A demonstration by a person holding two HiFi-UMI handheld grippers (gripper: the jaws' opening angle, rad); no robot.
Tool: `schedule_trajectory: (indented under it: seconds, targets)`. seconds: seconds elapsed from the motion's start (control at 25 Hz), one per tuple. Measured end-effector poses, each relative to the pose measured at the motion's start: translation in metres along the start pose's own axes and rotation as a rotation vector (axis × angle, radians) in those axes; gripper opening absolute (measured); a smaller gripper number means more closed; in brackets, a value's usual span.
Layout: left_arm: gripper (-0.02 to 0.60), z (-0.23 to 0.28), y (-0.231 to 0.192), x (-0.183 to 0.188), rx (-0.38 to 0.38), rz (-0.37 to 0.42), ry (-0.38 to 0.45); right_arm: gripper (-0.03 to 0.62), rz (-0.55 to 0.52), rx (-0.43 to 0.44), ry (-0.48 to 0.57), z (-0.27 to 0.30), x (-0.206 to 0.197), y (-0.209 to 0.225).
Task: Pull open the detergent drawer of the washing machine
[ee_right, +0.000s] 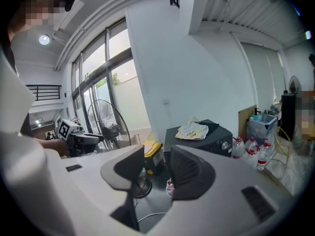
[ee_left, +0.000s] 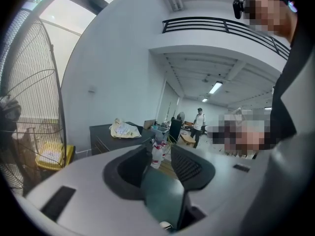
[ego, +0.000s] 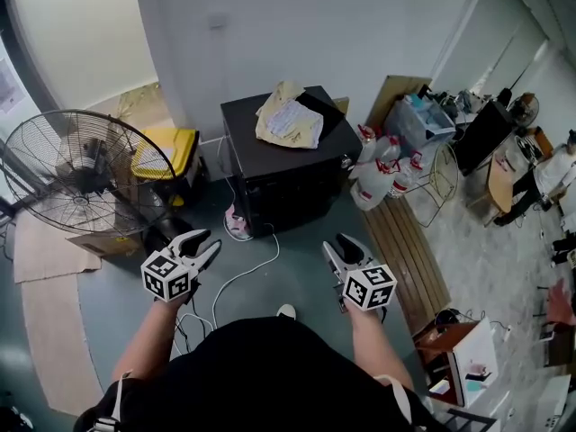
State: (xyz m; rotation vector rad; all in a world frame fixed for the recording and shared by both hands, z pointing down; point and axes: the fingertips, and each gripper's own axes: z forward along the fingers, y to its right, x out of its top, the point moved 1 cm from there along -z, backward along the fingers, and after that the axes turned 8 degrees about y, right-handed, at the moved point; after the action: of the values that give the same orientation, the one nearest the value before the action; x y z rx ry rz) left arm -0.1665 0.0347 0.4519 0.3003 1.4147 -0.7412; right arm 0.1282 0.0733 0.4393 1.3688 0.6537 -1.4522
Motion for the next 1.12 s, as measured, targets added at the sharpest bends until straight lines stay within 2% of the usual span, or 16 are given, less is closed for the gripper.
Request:
schedule_trajectory:
  seconds: [0.68, 1.12]
  targets:
    - [0.163, 0.06, -0.005, 0.008, 0.05, -0.013, -0.012, 0.169, 0.015, 0.062, -0.021, 0.038, 0.015, 0.059]
    - [0.163, 0.09, -0.002, 0.005, 0.087, -0.019, -0.019, 0.169, 0.024, 0.112, -0.046, 0.058, 0.01, 0.091]
